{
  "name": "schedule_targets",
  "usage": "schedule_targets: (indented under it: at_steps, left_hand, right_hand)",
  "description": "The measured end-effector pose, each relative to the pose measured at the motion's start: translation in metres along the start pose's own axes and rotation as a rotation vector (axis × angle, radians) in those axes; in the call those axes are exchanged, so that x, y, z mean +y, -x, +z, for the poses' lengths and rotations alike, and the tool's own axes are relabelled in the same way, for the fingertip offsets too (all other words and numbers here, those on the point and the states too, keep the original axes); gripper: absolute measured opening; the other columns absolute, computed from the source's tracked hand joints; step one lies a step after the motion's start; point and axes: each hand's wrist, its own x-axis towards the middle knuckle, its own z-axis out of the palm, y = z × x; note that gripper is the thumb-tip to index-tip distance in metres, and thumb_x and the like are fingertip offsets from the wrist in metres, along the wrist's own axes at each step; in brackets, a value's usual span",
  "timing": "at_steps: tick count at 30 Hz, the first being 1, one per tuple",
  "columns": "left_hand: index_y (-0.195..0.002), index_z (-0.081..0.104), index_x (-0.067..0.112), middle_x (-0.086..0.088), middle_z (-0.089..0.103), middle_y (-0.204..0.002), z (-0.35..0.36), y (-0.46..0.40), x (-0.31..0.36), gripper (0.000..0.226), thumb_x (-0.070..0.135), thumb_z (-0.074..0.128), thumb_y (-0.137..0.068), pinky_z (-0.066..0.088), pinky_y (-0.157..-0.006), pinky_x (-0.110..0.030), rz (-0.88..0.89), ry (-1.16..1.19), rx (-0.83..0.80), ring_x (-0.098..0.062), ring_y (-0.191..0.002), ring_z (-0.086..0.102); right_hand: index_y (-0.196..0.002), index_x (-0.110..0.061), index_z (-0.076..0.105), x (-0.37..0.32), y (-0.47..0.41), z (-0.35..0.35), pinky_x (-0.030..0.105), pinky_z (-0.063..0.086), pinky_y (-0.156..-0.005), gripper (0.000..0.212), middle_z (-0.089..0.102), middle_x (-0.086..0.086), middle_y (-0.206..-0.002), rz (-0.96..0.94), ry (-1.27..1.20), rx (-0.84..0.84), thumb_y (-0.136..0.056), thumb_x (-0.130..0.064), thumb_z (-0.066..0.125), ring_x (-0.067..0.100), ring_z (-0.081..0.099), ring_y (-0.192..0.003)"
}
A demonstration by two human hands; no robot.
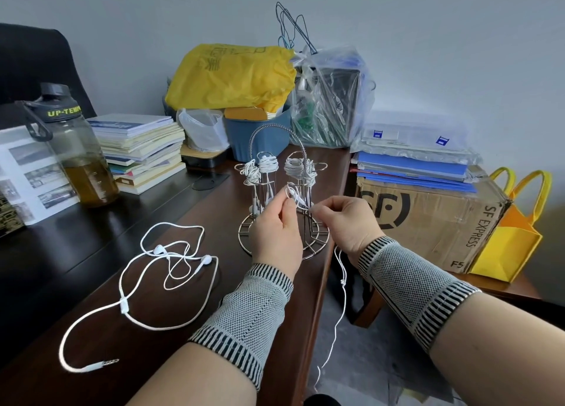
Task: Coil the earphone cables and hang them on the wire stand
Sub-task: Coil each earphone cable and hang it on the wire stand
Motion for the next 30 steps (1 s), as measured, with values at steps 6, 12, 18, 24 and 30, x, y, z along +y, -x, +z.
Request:
schedule_targets:
  at_steps: [6, 12, 18, 24, 30]
  left_hand:
    - [-0.138, 0.053, 0.028, -0.011, 0.069, -0.11, -0.002, -0.005, 0.002, 0.037, 0.024, 0.044, -0.102, 0.048, -0.096, -0.038, 0.016, -0.012, -0.015, -0.025, -0.102, 0.062]
    - [-0.137, 0.052, 0.039, -0.008, 0.07, -0.101, -0.005, -0.005, 0.001, 0.04, 0.022, 0.044, -0.102, 0.05, -0.089, -0.034, 0.077, -0.044, -0.024, -0.019, -0.084, 0.06]
    - [-0.133, 0.054, 0.029, 0.01, 0.061, -0.074, -0.002, -0.002, -0.001, 0.036, 0.02, 0.049, -0.099, 0.052, -0.086, -0.043, 0.061, -0.066, -0.022, -0.025, -0.08, 0.064]
    - [-0.103, 0.059, 0.013, 0.01, 0.063, -0.073, -0.002, -0.001, -0.001, 0.008, 0.014, 0.055, -0.096, 0.05, -0.061, -0.012, 0.006, -0.041, 0.009, 0.0, -0.056, 0.063]
    - [-0.104, 0.066, 0.019, 0.0, 0.072, -0.099, -0.001, 0.001, -0.003, 0.016, 0.016, 0.052, -0.097, 0.049, -0.09, -0.035, 0.088, -0.159, -0.007, -0.021, -0.095, 0.066]
  right_hand:
    - [-0.065, -0.014, 0.064, -0.006, 0.002, 0.008, 0.02, 0.039, -0.047, 0.022, 0.052, -0.006, -0.05, -0.004, -0.084, -0.025, -0.086, -0.02, 0.069, 0.003, 0.041, -0.041]
    - [-0.066, -0.014, 0.061, -0.001, 0.003, 0.009, 0.027, 0.038, -0.048, 0.022, 0.061, -0.002, -0.055, 0.049, -0.157, -0.013, -0.088, -0.016, 0.064, 0.011, 0.045, -0.044]
    - [-0.067, -0.015, 0.064, 0.003, 0.005, 0.003, 0.026, 0.044, -0.056, 0.021, 0.057, -0.004, -0.057, 0.002, -0.092, 0.015, -0.087, -0.018, 0.066, 0.009, 0.048, -0.051]
    - [-0.063, -0.018, 0.066, 0.004, 0.005, 0.004, 0.028, 0.036, -0.05, 0.025, 0.053, -0.009, -0.047, 0.006, -0.131, -0.072, -0.088, -0.016, 0.064, 0.01, 0.041, -0.046]
    - [-0.063, -0.017, 0.066, 0.002, 0.004, 0.003, 0.024, 0.039, -0.051, 0.024, 0.055, -0.005, -0.052, 0.007, -0.119, -0.068, -0.086, -0.013, 0.065, 0.009, 0.043, -0.047]
